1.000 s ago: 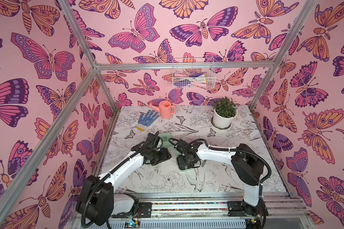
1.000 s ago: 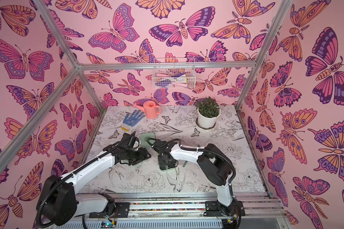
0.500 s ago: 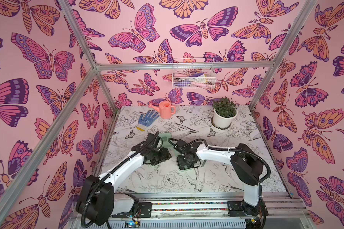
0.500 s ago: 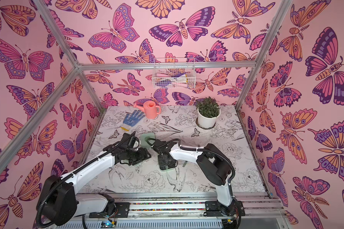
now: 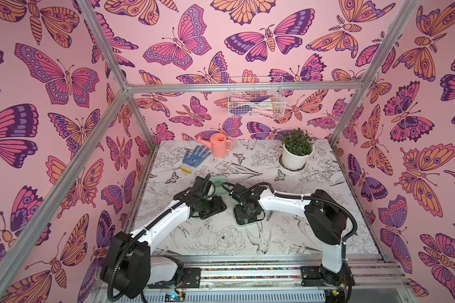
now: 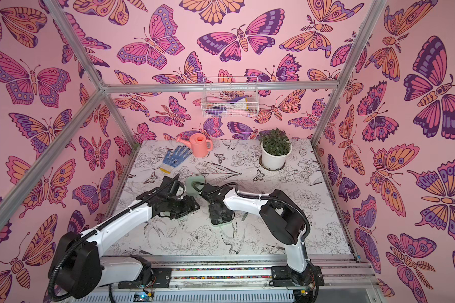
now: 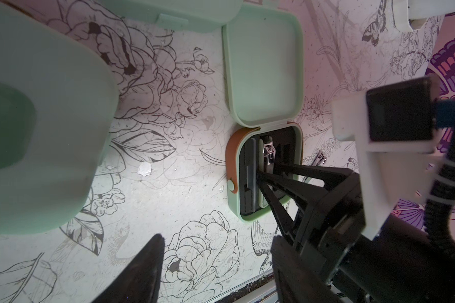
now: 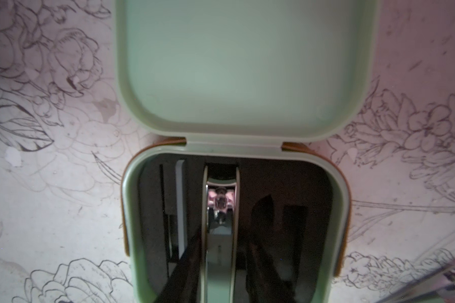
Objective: Organize nail clipper sets
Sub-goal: Place the nail clipper in the storage box.
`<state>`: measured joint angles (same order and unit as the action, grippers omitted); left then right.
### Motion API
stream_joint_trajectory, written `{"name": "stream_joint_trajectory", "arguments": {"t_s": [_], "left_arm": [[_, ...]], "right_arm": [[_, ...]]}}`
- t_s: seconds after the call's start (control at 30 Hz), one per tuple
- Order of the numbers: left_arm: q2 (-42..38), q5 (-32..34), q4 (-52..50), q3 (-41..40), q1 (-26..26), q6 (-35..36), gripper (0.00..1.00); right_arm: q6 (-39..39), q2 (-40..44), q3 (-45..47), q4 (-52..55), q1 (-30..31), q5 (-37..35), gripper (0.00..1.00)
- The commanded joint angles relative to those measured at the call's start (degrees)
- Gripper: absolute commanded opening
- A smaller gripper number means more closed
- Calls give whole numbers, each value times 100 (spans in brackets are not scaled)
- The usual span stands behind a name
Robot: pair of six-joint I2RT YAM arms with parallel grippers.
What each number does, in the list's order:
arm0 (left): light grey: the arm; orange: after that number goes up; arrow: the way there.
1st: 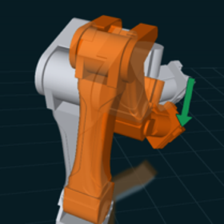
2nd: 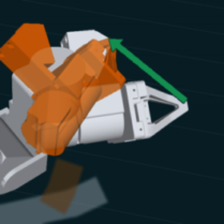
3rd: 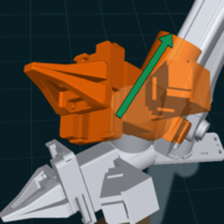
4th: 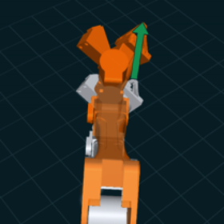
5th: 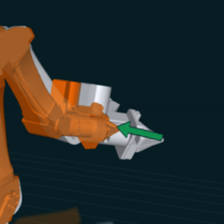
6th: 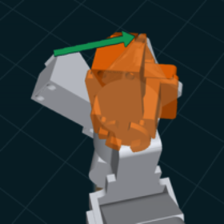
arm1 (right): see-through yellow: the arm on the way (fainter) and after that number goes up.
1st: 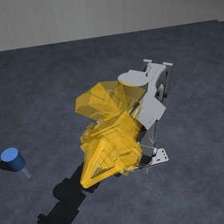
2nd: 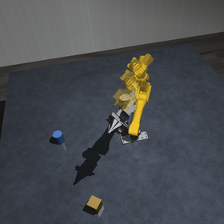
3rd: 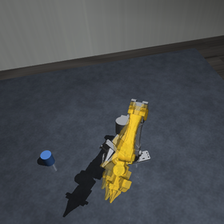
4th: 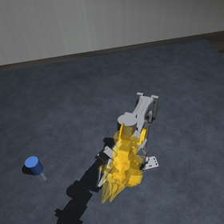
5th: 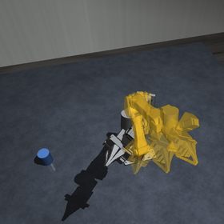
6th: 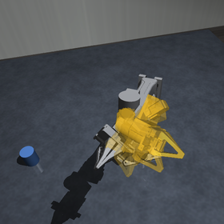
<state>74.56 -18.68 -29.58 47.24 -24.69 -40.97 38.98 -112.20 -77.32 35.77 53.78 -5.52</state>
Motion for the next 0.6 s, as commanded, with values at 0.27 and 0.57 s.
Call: {"name": "stream_joint_trajectory", "arguments": {"t_s": [0.27,0.57], "left_arm": [[-111,-100,37,-74,41,71,67],[-117,-110,41,-75,38,63,67]], "right_arm": [[-15,433,21,157,27,39,28],[74,355,182,-26,27,271,15]]}}
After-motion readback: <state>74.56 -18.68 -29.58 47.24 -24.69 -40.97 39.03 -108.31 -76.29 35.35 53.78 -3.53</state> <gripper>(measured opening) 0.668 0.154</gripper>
